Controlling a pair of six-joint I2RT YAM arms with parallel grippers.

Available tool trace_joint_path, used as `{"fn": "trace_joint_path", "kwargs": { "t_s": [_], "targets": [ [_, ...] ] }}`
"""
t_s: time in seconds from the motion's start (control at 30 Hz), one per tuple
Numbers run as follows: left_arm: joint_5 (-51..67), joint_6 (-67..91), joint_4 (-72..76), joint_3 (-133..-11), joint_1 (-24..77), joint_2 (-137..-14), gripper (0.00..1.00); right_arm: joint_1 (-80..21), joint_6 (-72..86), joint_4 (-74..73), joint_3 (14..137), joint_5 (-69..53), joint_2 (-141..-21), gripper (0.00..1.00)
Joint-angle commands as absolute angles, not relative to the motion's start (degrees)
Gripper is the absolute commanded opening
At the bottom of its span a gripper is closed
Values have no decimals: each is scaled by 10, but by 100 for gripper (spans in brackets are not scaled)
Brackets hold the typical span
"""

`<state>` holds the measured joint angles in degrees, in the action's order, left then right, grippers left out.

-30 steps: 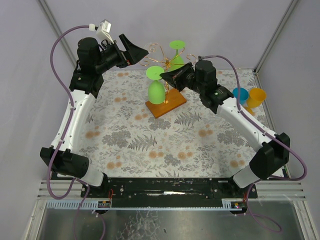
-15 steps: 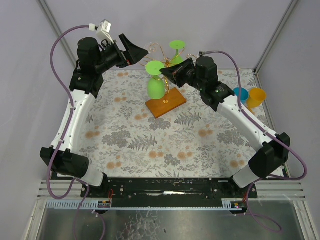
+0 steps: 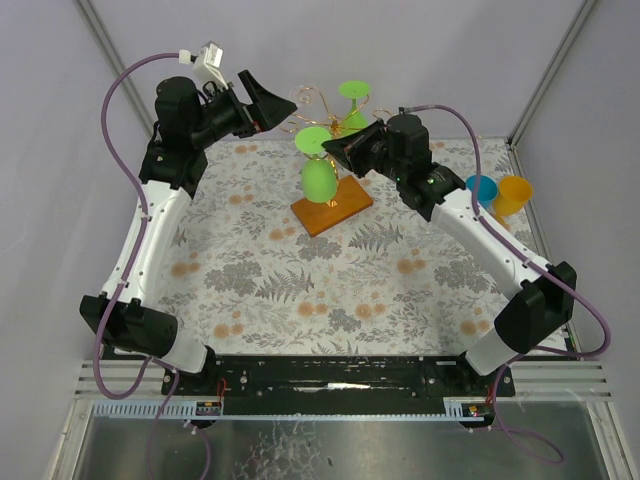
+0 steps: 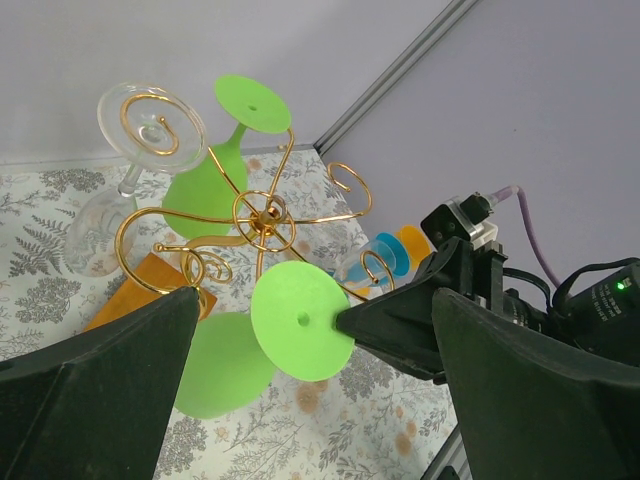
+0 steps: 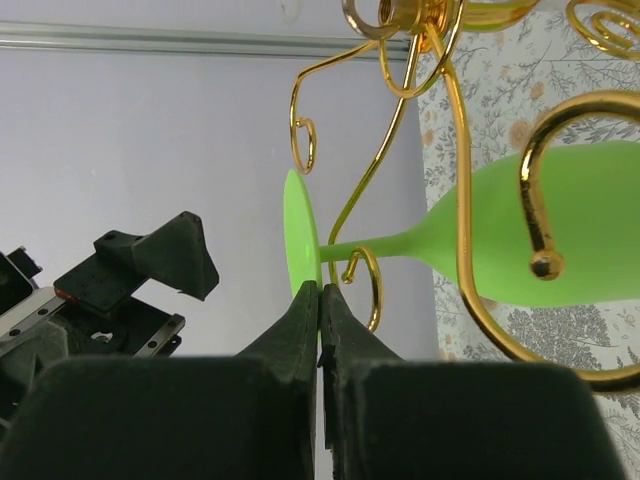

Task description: Take the wine glass off the wine glass rack

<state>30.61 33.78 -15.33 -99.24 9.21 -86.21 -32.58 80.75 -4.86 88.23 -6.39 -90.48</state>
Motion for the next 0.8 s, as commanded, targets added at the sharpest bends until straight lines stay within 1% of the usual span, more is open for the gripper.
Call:
{"fn": "trace_joint_path", "kwargs": {
  "t_s": [0.0,0.6,0.77],
  "targets": [
    [312,329,-113,-986,87,-841,100,-330,795,-44,911,-27,-893,0],
    [323,341,-109,-1006,87,-856,100,-329,770,-81,892,59,-843,0],
    [349,357,-110,-1020,88,-861,100,-329,769,-87,868,53,-819,0]
  ]
}}
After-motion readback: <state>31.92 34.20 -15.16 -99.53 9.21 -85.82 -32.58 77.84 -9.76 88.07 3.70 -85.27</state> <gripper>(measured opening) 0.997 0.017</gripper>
